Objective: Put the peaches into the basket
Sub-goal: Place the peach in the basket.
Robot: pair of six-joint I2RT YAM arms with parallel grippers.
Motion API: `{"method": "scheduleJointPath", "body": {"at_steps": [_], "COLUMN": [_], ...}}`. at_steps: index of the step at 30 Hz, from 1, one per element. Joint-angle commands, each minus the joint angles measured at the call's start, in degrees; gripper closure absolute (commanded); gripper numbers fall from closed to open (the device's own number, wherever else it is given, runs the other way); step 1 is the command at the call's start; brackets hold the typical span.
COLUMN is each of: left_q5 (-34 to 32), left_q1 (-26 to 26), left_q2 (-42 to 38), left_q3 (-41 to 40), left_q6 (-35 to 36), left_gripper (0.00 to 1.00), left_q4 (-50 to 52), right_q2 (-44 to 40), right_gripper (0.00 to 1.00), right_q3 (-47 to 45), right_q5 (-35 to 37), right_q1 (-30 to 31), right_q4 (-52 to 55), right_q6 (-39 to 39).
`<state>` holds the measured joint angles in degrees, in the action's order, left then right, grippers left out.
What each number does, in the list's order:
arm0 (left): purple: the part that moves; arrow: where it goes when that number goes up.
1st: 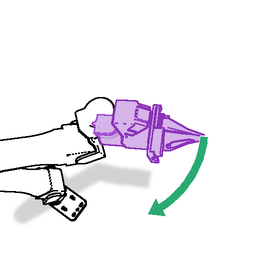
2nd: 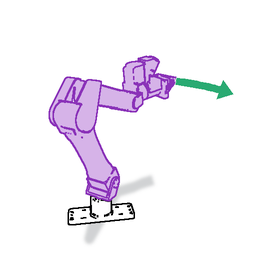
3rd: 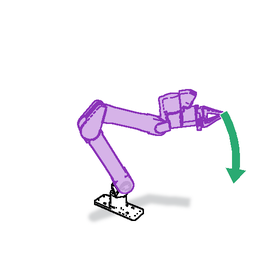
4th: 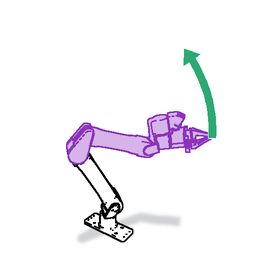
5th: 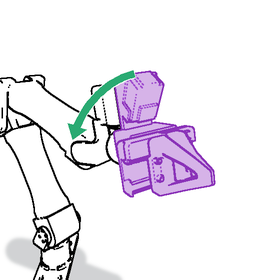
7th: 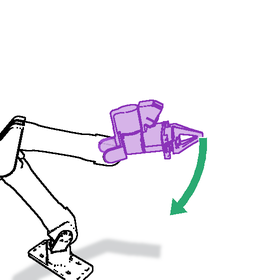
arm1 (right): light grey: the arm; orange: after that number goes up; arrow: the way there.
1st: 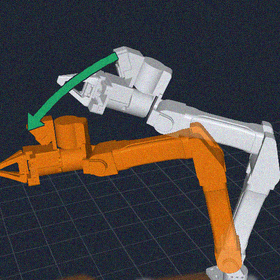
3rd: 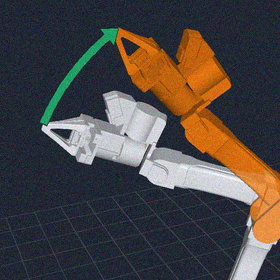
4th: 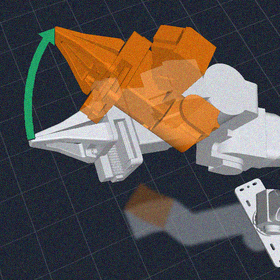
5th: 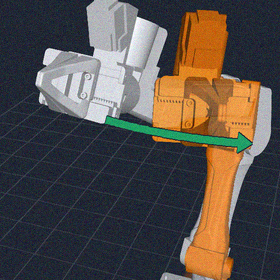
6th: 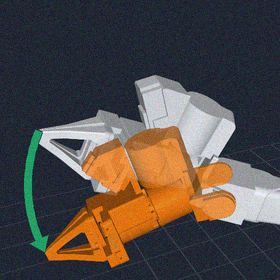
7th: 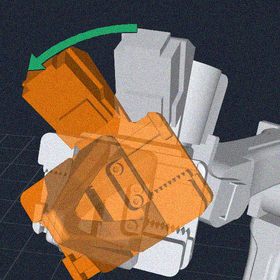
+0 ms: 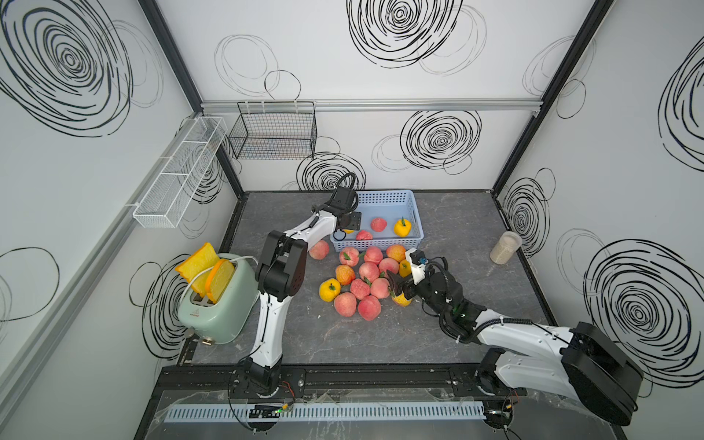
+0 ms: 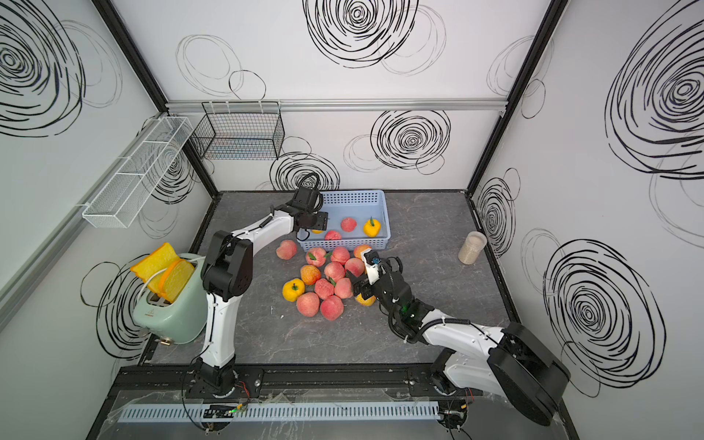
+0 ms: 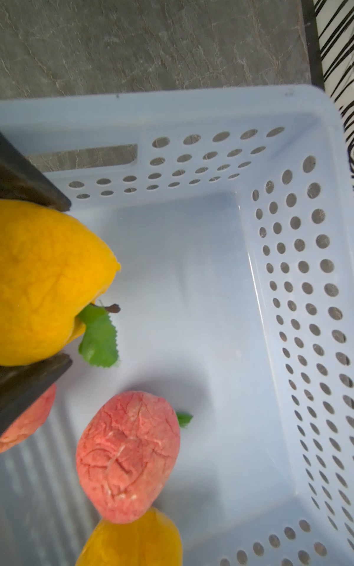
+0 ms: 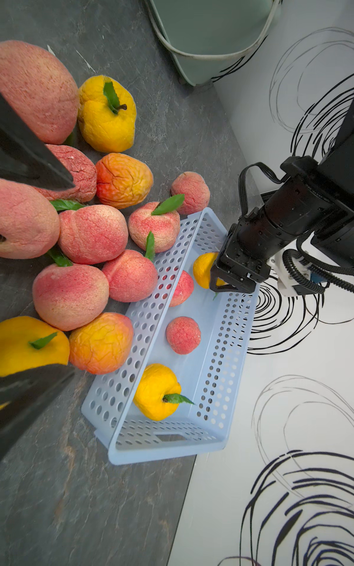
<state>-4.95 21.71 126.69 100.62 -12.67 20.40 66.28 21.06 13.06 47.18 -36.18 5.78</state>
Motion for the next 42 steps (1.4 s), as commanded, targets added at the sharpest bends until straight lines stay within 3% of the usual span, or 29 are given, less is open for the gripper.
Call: {"method": "scheduleJointPath", "body": {"at_steps": [1,15,24,35,42], "left_q5": [-0.06,2.71,6.08,12.96,23.39], "left_q1": [0.17,0.32,0.87,0.74,-3.61], "left_q2": [-0.63,-6.46,-14.81,-32.84,-44.50], "left_q3": [-0.41,-0.86,-2.82,-19.13,-33.17], "left_q6": [-0.19,-0.93,-0.84,3.60,7.32], "left_gripper": [0.19,0.13,0.12,0.12,0.12], "left_q4": [-0.41,-0.36,-0.45,-3.06,-7.23], "right_q2": [-0.32,-1.40,-1.59,-0.11,0.97], "right_gripper": [0.08,0.08,0.07,0.06,0.06], "right_q3": [-0.22,-0.57,-0.66,-0.24,3.84], "right_q5": [0.81,1.28,2.00,2.49,-1.57], "right_q1": [0.38,0.28,0.28,-0.53,-3.61], "right_q4": [-1.59,-1.48,-1.33,0.03,8.03], "right_q6": [0.19,0.08,0.01,0.69,5.45]}}
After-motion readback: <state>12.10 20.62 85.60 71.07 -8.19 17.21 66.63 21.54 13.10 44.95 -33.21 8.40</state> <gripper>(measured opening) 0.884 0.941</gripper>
